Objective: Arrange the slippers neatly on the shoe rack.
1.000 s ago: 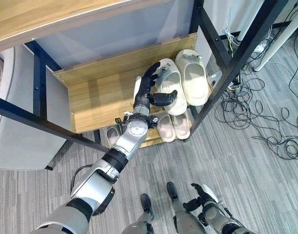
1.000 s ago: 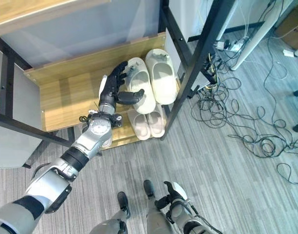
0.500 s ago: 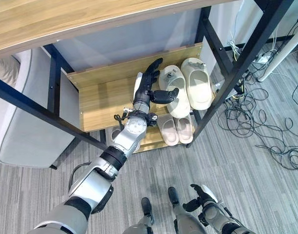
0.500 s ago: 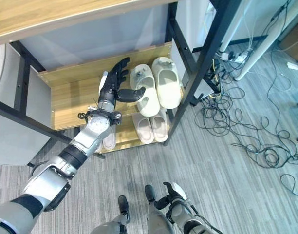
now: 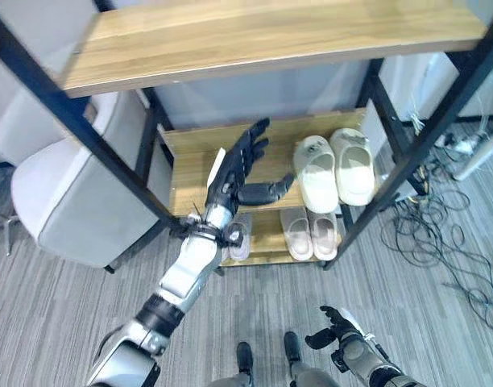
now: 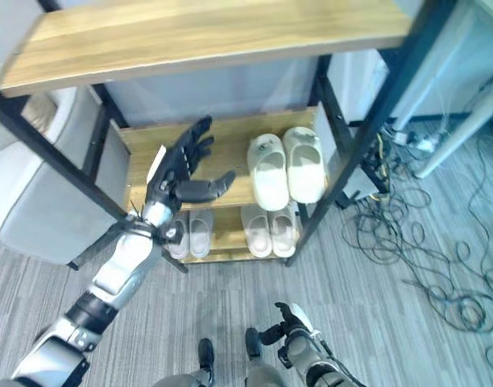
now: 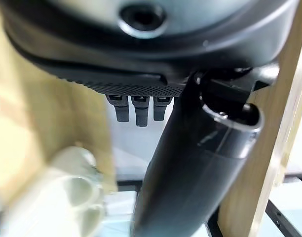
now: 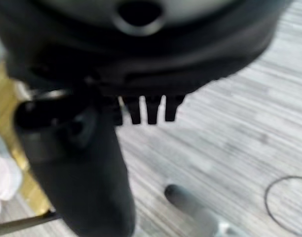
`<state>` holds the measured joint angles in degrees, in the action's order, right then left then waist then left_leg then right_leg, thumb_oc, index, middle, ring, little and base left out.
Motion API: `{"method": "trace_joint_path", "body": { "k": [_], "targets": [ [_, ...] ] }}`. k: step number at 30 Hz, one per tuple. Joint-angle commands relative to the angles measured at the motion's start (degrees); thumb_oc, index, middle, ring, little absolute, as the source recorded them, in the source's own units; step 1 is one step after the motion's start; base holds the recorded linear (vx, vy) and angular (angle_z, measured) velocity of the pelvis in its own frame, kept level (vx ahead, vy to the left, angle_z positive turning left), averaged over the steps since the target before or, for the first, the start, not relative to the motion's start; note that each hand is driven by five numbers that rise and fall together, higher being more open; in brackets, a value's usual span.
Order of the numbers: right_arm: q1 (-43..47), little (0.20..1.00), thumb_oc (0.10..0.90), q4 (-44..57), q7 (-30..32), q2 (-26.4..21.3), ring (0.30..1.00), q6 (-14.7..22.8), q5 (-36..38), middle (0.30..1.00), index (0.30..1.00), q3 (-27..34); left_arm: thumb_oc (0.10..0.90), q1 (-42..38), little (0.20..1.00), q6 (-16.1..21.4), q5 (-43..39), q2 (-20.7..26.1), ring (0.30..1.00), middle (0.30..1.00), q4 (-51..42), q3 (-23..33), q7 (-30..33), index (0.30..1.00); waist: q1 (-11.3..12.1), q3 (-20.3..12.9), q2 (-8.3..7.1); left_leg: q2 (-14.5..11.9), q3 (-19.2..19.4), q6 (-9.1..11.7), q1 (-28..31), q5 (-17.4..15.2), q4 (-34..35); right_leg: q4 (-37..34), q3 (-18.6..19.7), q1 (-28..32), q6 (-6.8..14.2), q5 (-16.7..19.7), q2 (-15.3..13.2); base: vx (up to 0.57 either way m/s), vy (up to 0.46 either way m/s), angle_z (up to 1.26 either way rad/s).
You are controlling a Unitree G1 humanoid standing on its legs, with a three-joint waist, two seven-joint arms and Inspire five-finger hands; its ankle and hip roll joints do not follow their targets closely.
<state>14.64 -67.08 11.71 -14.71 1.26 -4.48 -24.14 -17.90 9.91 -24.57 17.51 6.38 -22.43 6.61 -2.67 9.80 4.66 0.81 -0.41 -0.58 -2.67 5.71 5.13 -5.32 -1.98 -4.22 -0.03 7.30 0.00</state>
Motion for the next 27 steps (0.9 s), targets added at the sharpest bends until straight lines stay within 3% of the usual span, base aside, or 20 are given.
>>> {"method": "trace_joint_path", "body": {
  "k": [1, 6, 10, 16, 27],
  "targets": [
    [-3.36, 0.9, 0.8, -2.29, -0.5, 1.98, 0.9, 1.58, -1.69, 0.9, 0.9, 1.51, 0.8, 9.85, 0.9, 2.64, -2.23, 2.97, 0.9, 0.9, -0.85, 2.32, -6.99, 0.9, 4.54, -8.83, -4.84, 1.18, -2.58, 0.09, 0.32, -9.49, -0.13, 2.81, -6.18, 0.22, 3.37, -6.33, -3.71, -0.02, 0.039, 0.42],
    [-8.1, 0.9, 0.8, -0.97, -1.62, 0.83, 0.9, 2.83, -2.29, 0.9, 0.9, 4.78, 0.8, 25.73, 0.9, 0.0, 3.6, 8.43, 0.9, 0.9, 6.6, 5.52, -11.64, 0.9, 6.53, -9.95, -6.99, 1.05, -4.62, -0.12, 2.28, -9.77, -0.13, 3.26, -8.44, 3.04, 3.5, -7.09, -3.78, 0.0, 0.06, 0.34],
    [-13.32, 0.9, 0.8, 0.53, -2.4, 0.47, 0.9, 3.62, -2.46, 0.9, 0.9, 6.19, 0.8, 30.86, 0.9, -1.1, 10.55, 7.81, 0.9, 0.9, 15.96, 8.26, -10.62, 0.9, 6.66, -10.44, -8.44, 1.0, -5.34, -0.14, 2.97, -9.99, -0.13, 3.0, -9.38, 4.48, 3.64, -7.44, -3.88, 0.01, 0.062, 0.22],
    [-16.05, 0.9, 0.8, 1.12, -3.33, 1.15, 0.9, 4.26, -0.04, 0.9, 0.9, 7.71, 0.8, 30.17, 0.9, -2.56, 19.53, 5.38, 0.9, 0.9, 32.07, 8.75, -8.18, 0.9, 5.77, -10.32, -9.05, 1.06, -5.77, -0.46, 3.67, -10.11, -0.13, 3.43, -8.91, 5.03, 3.67, -7.79, -3.84, -0.01, 0.065, 0.08],
    [-16.07, 0.9, 0.8, -4.65, -3.38, 2.48, 0.9, 3.96, 2.46, 0.9, 0.9, 8.39, 0.8, 22.3, 0.9, -3.17, 30.63, -1.42, 0.9, 0.9, 58.5, 6.16, -2.12, 0.9, 3.1, -10.88, -7.5, 1.26, -3.69, -1.03, 5.69, -11.13, -0.13, 4.63, -6.25, 5.12, 3.94, -7.93, -4.02, 0.0, 0.068, -0.05]
  ]
}}
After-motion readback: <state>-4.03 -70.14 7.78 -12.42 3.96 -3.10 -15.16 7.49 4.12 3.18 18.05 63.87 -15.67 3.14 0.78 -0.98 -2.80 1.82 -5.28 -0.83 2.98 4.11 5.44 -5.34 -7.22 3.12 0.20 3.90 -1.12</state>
